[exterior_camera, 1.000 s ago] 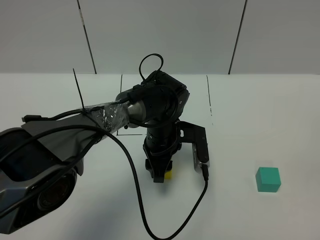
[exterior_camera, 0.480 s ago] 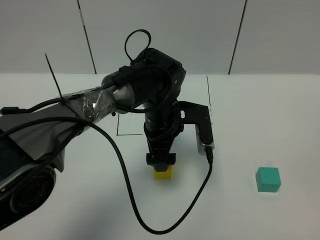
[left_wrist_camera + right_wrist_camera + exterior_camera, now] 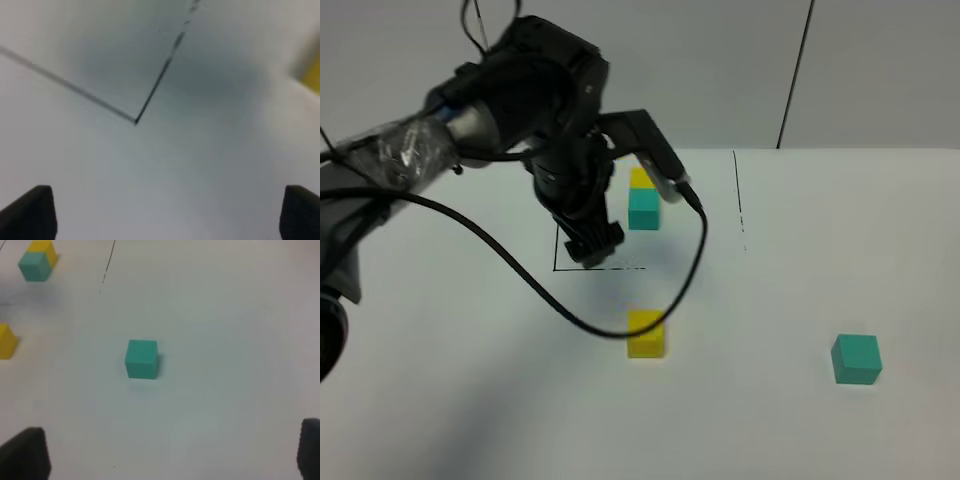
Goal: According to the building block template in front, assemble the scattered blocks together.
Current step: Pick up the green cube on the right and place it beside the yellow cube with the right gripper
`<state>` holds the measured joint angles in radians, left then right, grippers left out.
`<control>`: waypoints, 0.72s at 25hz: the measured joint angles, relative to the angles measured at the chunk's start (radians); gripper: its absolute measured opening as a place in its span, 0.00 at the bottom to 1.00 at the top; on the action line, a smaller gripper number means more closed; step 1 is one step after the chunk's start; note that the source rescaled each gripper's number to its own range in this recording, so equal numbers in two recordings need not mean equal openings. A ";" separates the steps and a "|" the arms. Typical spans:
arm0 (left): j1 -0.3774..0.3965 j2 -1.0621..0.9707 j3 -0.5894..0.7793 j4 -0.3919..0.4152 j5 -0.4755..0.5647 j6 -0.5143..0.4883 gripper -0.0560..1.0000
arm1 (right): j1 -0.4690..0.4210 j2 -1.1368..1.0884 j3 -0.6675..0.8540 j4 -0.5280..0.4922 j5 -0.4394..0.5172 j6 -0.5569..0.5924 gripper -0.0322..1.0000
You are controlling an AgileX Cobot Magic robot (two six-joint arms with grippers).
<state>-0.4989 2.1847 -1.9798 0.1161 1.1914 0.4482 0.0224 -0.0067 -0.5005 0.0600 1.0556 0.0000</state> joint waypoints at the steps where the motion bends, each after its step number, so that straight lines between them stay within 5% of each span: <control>1: 0.042 -0.004 0.000 -0.003 0.000 -0.036 0.99 | 0.000 0.000 0.000 0.000 0.000 0.000 1.00; 6: 0.258 -0.078 0.053 -0.116 0.001 -0.105 0.93 | 0.000 0.000 0.000 0.000 0.000 0.000 1.00; 11: 0.487 -0.284 0.250 -0.233 -0.016 -0.109 0.89 | 0.000 0.000 0.000 0.000 0.000 0.000 1.00; 18: 0.680 -0.781 0.667 -0.252 -0.244 -0.156 0.88 | 0.000 0.000 0.000 0.000 0.000 0.000 1.00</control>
<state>0.1815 1.4038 -1.3127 -0.1360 0.9475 0.2919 0.0224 -0.0067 -0.5005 0.0600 1.0556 0.0000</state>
